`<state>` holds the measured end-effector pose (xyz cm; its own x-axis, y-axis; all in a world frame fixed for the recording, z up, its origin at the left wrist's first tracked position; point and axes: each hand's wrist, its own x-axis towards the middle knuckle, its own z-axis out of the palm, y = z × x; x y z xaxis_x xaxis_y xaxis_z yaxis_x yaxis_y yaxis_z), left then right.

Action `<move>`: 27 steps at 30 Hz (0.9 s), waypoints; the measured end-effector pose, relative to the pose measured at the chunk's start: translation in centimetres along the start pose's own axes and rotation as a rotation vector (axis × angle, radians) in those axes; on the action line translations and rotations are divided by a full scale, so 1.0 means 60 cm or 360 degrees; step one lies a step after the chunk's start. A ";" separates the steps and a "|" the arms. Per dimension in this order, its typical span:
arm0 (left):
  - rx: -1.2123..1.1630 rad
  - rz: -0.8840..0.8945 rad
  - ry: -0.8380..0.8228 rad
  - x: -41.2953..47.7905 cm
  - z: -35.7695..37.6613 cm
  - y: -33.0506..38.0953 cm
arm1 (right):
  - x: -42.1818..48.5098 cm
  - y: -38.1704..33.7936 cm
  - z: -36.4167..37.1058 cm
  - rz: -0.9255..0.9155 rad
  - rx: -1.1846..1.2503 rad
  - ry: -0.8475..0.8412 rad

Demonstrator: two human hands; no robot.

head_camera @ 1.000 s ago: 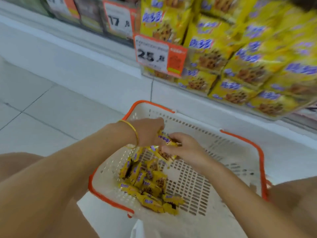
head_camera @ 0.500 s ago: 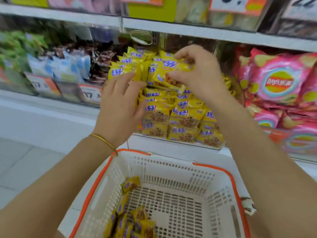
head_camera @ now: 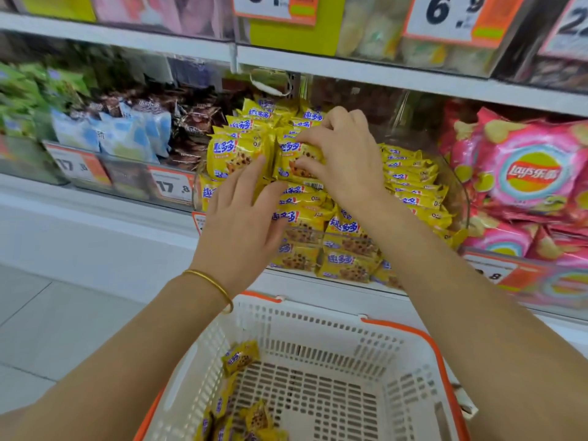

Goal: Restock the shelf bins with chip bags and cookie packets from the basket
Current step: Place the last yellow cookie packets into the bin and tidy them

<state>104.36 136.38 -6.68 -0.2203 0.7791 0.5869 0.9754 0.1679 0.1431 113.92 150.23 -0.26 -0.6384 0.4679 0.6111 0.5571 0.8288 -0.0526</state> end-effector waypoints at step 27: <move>0.0051 0.0327 -0.0608 -0.180 0.011 -0.057 | -0.440 -0.098 0.321 0.0512 0.0669 -0.1938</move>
<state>103.42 127.80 -14.06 -0.0069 0.9649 0.2626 0.9997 0.0002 0.0258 117.26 138.90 -31.31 -0.6976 0.4514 -0.5564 0.7072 0.5582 -0.4339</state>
